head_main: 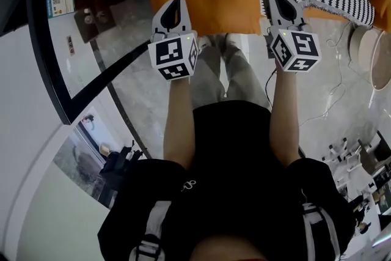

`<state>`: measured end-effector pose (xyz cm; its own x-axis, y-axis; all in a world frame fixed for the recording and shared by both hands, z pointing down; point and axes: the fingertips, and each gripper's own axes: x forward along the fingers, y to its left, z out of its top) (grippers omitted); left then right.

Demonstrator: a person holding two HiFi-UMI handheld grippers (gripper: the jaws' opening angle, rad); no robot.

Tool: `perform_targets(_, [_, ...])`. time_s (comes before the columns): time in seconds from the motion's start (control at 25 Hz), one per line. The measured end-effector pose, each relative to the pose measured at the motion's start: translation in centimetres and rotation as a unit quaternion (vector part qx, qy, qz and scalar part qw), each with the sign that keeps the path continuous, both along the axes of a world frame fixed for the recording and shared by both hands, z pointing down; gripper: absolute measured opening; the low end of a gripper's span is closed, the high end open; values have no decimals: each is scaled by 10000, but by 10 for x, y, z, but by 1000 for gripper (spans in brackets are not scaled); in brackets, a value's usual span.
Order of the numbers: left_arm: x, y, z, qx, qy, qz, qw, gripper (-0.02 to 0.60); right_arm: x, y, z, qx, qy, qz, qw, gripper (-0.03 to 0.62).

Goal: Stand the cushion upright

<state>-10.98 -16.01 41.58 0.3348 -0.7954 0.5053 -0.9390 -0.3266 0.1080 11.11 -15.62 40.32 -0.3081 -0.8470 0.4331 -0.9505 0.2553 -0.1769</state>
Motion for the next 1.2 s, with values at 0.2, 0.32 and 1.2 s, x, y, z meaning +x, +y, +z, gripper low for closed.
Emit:
perform_targets(0.2, [-1, 15, 39, -375, -37, 72, 9993, 11, 3, 14, 35, -343, 20, 9, 9994, 12])
perform_targets(0.32, [-1, 24, 60, -601, -80, 117, 9981, 10, 6, 24, 54, -542, 31, 5, 9985, 12])
perform_targets(1.2, [-35, 103, 230, -1996, -691, 375, 9767, 11, 22, 103, 224, -1899, 350, -469, 9801, 13])
